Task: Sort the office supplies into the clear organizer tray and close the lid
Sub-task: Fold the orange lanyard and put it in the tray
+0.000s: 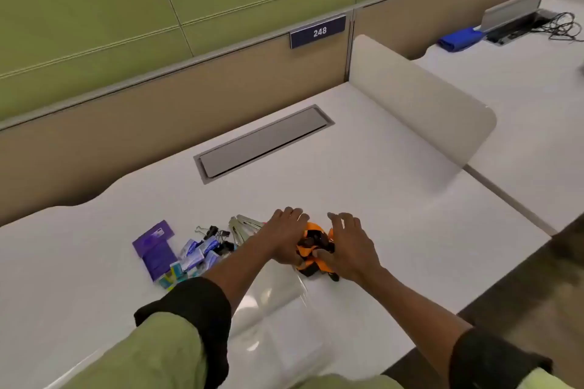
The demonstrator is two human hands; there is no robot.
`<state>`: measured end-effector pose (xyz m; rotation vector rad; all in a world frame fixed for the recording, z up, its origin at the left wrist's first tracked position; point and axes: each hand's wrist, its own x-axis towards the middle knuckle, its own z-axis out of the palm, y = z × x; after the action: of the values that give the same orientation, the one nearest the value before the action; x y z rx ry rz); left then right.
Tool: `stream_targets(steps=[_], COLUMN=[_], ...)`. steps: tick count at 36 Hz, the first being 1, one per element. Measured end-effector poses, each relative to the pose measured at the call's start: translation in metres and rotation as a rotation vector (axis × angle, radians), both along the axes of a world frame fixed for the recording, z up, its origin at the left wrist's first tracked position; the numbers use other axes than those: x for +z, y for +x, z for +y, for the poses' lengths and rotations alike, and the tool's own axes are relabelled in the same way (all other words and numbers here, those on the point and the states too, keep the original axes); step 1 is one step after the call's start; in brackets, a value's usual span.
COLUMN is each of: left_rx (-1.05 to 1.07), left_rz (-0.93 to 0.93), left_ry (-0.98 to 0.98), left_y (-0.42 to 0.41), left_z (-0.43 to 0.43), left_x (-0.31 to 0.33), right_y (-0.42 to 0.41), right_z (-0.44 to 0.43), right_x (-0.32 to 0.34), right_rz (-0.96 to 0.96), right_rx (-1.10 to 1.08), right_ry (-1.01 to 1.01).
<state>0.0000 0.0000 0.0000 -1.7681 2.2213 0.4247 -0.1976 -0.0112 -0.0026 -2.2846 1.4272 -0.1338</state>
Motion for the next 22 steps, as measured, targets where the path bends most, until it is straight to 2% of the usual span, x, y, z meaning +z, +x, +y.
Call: stream_targets(steps=[5,11,16,22], left_rx=[-0.048,0.033,0.144,0.328], left_rz=[-0.002,0.114,0.243,0.445], left_ry=[0.024,0.037,0.033,0.008], left_y=[-0.01,-0.018,-0.027,-0.041], left_z=[-0.008,-0.011,-0.01,-0.004], left_x=[-0.01,-0.02,-0.023,-0.015], right_y=[-0.01,-0.012,-0.008,-0.002], right_z=[0.002,0.004,0.001,-0.007], right_x=[-0.011,-0.028,-0.043,-0.052], right_rz=[0.042,0.077,-0.021,-0.15], right_rx=[-0.114,-0.118,-0.086,-0.149], right_ry=[0.034,0.134,0.17,0.241])
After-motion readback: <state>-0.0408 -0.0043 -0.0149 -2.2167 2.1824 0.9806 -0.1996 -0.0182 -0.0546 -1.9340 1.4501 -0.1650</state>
